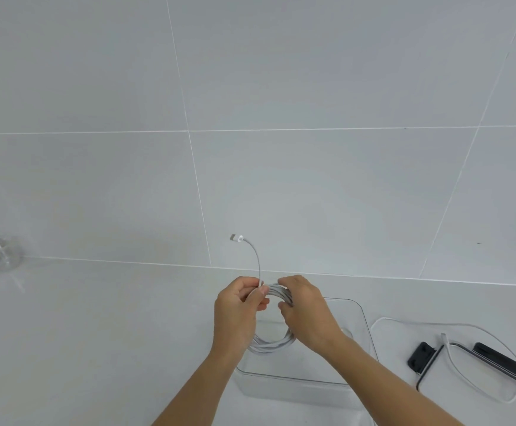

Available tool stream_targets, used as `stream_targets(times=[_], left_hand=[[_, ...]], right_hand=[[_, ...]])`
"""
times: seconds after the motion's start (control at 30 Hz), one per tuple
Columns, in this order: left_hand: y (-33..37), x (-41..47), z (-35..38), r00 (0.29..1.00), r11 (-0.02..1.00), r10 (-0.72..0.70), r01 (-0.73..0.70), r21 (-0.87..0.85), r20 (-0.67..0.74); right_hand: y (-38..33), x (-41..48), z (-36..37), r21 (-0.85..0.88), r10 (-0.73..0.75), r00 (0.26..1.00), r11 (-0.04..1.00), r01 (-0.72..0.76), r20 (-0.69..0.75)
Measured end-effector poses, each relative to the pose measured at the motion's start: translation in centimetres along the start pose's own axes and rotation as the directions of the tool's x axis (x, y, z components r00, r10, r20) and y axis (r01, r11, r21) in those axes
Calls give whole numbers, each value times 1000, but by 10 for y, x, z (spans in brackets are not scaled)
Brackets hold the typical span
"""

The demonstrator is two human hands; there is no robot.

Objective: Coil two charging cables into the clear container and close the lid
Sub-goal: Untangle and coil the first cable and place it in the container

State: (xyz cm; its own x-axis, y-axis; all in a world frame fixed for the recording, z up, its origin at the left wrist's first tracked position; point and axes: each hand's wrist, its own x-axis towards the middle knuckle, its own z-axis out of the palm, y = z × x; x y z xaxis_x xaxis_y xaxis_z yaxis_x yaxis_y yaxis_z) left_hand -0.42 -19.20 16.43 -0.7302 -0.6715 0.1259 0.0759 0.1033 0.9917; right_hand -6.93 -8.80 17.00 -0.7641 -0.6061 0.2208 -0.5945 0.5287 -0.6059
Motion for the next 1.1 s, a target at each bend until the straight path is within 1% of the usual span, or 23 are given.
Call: stream_targets(times=[0.07,0.13,0.2,0.27,0.3,0.33,0.4,0.5,0.57,0.6,0.63,0.7,0.73,0.77,0.87,0.93,1.0,1.03,1.1], left_hand=[[-4,0,1,998,992,41,-46,121,43],[-7,1,2,990,953,97,-123,276,105],[-11,2,4,978,891,128,-187,414,166],[-14,3,6,966,802,156,-246,543,208],[-14,3,6,960,762,167,-271,589,226],[-15,3,7,958,749,157,-274,603,240],[-11,0,8,959,800,95,-233,553,267],[-5,-3,7,961,893,-4,-120,433,276],[-2,-1,5,951,932,-73,-42,361,300],[-2,1,4,941,924,-95,-38,381,326],[-1,4,3,932,891,-105,-67,448,347],[-1,7,2,926,783,-82,-168,598,368],[-1,9,1,927,756,-74,-188,627,368],[-1,10,0,924,758,-95,-174,628,370],[-1,12,-4,883,831,-241,-27,556,402],[0,13,-6,848,885,-324,115,451,419],[0,12,-6,816,910,-378,241,336,438],[0,12,-6,811,910,-389,262,322,437],[-1,12,-5,815,899,-390,237,368,429]], right_hand=[[0,3,0,14,31,999,999,-31,15],[1,3,1,100,69,997,992,-73,39],[3,0,2,198,117,991,972,-127,59],[6,-1,3,249,139,988,957,-151,64],[7,-2,2,275,145,987,948,-158,68],[7,-2,2,302,150,986,939,-166,75],[6,-1,0,337,150,985,926,-170,86],[7,0,-1,377,148,984,910,-173,96],[10,1,0,410,160,981,891,-192,111],[12,1,0,427,168,978,881,-204,121],[13,0,1,442,175,976,871,-216,133],[15,-1,3,456,183,971,859,-233,153],[16,-2,4,456,187,970,857,-239,156],[16,-2,5,455,191,969,856,-243,158],[20,0,4,447,194,964,857,-257,182],[21,1,4,434,184,960,862,-261,212],[21,2,4,423,175,960,870,-254,217],[20,2,4,420,175,962,872,-250,209],[19,2,5,424,173,965,873,-244,198]])
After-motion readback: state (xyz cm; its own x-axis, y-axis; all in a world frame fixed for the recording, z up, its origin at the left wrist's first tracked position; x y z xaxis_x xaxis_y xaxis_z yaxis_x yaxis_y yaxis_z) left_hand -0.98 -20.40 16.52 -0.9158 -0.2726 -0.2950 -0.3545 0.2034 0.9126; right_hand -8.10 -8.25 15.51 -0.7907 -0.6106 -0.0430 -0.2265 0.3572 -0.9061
